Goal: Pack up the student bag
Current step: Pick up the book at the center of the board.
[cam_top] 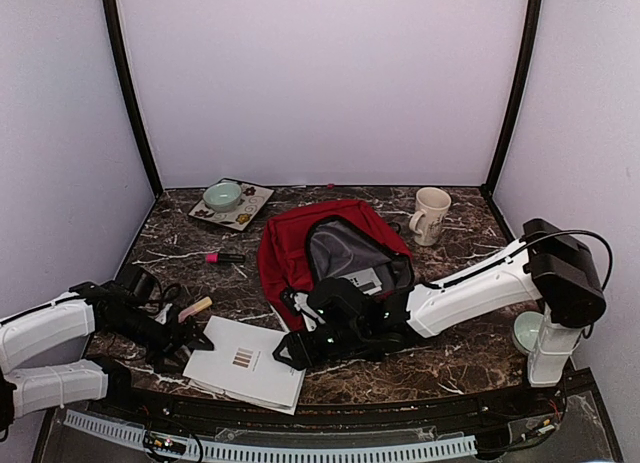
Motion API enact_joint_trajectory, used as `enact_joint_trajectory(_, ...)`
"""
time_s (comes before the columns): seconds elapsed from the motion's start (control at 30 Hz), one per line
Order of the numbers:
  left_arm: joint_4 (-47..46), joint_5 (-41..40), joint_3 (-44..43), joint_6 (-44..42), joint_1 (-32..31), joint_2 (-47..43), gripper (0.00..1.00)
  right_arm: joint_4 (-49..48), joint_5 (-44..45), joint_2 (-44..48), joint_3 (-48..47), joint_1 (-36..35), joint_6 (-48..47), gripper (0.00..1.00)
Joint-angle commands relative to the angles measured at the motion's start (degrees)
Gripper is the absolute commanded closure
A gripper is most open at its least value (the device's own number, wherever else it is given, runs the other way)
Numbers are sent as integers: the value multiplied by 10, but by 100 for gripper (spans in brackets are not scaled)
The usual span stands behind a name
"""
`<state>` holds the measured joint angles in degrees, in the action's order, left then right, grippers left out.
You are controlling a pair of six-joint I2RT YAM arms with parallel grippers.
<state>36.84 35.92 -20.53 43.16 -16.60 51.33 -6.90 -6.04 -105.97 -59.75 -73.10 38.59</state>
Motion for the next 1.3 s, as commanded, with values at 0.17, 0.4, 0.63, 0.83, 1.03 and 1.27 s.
enact_joint_trajectory(0.17,-17,8,29,31,-48,-58,1,-15,-19,-32,9,1,15,48)
enact_joint_trajectory(0.4,-27,10,39,49,-63,-66,2,-10,-18,-39,9,0,8,50)
enact_joint_trajectory(0.63,-62,52,49,47,-70,-51,2,21,-25,-51,-11,0,-22,54)
enact_joint_trajectory(0.83,-122,114,57,49,-70,-61,3,-34,-63,-46,22,0,-20,61)
enact_joint_trajectory(1.03,-274,159,109,143,-70,-93,7,-63,-81,-31,56,-5,-20,64)
enact_joint_trajectory(1.27,-389,186,115,214,-70,-152,7,-99,-84,-8,97,-6,-12,66)
